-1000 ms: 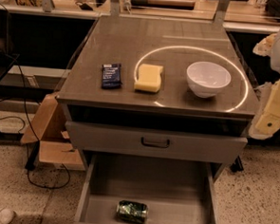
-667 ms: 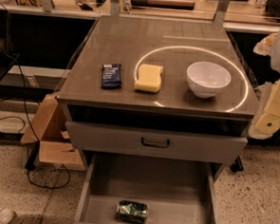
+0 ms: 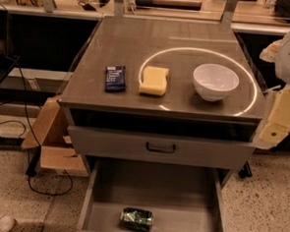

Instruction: Pick green can from middle drawer and place on counter

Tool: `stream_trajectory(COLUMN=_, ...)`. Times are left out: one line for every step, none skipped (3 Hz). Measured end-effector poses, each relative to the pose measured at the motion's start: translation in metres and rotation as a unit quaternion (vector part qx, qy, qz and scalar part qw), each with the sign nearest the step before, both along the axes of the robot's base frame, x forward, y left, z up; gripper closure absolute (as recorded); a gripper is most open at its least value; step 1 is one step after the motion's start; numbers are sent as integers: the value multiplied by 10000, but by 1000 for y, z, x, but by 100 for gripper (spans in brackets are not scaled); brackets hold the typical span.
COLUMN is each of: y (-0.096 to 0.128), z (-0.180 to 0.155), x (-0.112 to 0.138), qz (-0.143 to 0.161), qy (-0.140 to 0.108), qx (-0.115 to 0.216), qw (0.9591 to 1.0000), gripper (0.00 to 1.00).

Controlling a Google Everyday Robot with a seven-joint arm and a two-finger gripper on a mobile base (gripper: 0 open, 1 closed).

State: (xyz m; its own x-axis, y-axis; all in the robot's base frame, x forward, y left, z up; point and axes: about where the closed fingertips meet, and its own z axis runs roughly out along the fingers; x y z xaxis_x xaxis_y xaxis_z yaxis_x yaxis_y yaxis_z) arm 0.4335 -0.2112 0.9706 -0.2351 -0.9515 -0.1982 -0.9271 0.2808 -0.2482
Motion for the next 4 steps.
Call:
stream_trajectory(y=9, z=-38, x=-29, qz=178, qy=459, qx=133, qw=9987, gripper=0)
stream_trajectory(y=10, z=-39, x=-30, qz=178, qy=469, qx=131, qw=9987, gripper=0)
stream_trajectory(y=8, z=-59, x=-46, qz=-44, qy=669, qx=106, qw=9977, gripper=0)
stream_trajectory(y=12, z=-88, x=-80, qz=-498, qy=933, qx=137, qw=9943, gripper=0)
